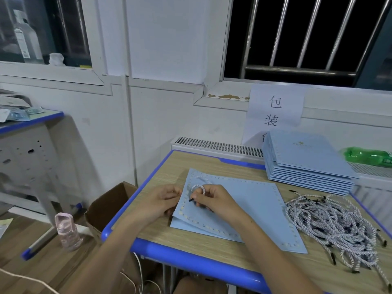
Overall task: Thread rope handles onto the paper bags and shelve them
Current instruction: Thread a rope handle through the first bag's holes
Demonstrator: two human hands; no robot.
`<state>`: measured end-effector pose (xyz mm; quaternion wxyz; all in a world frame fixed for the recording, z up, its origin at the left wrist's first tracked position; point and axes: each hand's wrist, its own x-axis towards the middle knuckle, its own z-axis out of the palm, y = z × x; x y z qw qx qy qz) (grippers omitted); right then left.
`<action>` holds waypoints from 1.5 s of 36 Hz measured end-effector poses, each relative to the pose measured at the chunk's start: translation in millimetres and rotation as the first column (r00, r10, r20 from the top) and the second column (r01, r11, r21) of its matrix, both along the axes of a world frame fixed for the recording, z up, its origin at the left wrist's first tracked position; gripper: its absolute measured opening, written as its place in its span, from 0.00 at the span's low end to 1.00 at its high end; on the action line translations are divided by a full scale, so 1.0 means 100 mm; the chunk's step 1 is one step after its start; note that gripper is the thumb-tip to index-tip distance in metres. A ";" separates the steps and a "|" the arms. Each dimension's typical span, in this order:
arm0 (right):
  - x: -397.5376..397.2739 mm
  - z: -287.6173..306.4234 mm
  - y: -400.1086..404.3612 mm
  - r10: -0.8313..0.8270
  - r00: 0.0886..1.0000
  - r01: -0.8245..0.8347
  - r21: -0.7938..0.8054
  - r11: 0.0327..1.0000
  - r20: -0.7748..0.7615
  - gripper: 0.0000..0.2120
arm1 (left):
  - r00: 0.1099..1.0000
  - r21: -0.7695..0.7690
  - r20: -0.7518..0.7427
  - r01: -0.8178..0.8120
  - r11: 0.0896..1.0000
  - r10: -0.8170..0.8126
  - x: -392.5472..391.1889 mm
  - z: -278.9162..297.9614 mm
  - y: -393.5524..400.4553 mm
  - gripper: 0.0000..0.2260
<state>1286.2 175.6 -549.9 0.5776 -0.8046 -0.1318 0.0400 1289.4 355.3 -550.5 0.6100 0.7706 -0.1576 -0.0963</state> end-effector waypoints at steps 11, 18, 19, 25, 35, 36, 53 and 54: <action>0.02 -0.09 -0.03 -0.065 0.995 0.074 -0.129 0.989 0.076 0.12 | 0.991 0.146 0.120 0.041 0.988 -0.058 0.02 -0.04 -0.03 0.13; -0.03 -0.02 -0.11 -0.046 0.999 0.046 0.000 0.999 0.012 0.06 | 0.989 0.150 0.143 0.000 0.989 -0.022 0.07 -0.08 0.06 0.11; -0.03 -0.02 -0.12 -0.046 0.999 0.046 0.003 0.999 0.005 0.07 | 0.989 0.154 0.145 -0.007 0.988 -0.015 0.08 -0.08 0.07 0.11; -0.04 -0.02 -0.15 -0.039 0.999 0.040 0.036 0.999 -0.023 0.06 | 0.984 0.242 0.179 -0.034 0.970 -0.010 0.06 -0.09 0.11 0.09; -0.06 -0.04 -0.10 0.025 0.999 -0.024 0.053 0.998 -0.030 0.10 | 0.962 0.064 0.054 -0.270 0.961 0.267 0.01 -0.09 -0.06 0.05; -0.06 -0.05 -0.08 0.035 0.999 -0.034 0.041 0.999 -0.026 0.11 | 0.955 0.021 0.034 -0.296 0.955 0.295 0.01 -0.09 -0.09 0.04; -0.07 0.07 -0.04 -0.084 0.996 0.078 0.227 0.971 0.018 0.07 | 0.979 -0.125 0.045 -0.191 0.974 0.198 -0.12 -0.01 -0.22 0.08; -0.07 0.10 -0.06 -0.134 0.990 0.118 0.311 0.943 0.031 0.07 | 0.982 -0.105 0.054 -0.177 0.978 0.184 -0.12 -0.03 -0.22 0.08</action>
